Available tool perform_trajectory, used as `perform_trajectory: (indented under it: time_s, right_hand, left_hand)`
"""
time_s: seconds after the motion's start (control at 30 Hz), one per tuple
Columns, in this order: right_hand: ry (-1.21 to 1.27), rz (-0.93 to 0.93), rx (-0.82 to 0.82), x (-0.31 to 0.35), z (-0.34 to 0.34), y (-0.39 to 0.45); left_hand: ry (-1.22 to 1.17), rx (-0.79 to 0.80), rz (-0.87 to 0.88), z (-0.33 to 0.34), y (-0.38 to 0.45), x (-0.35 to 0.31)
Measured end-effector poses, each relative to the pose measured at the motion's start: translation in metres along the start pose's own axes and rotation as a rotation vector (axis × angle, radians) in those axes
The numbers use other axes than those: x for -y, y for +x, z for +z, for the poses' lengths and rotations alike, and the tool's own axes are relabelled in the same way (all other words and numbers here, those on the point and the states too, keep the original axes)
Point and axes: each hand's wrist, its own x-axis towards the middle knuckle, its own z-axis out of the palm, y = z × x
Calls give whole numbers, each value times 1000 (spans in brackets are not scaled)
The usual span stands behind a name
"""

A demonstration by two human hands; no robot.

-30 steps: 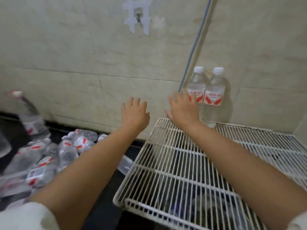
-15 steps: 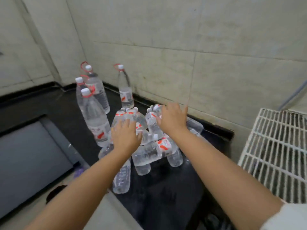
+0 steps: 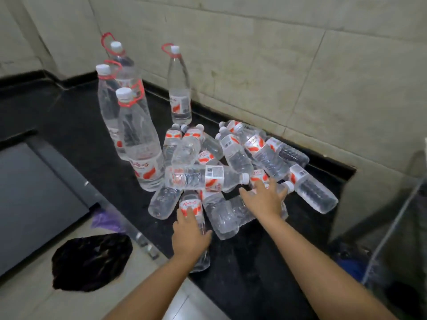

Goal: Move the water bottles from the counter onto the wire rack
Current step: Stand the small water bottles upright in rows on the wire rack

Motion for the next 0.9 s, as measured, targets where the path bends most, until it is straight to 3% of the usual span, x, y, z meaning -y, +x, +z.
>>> perform_trajectory:
  time_s: [0.2,0.37,0.47,0.67,0.9]
  right_hand:
    - [-94,-109,-18,-19,11,-20]
    - [-213,-240,232,-63,34,-59]
    - [-219,-285,174,-84,39,-77]
    - [-263,66,73,-84,44,-90]
    - [-287,186,32,-74,48,-84]
  left_hand:
    - [-71,11,-26,0,-8,2]
    - [-28,40,35,6,-39,17]
    - [28,68,71,10,-59,22]
    - [72,43,-22,14,-57,12]
    - [92,-33,-179,19,-42,-4]
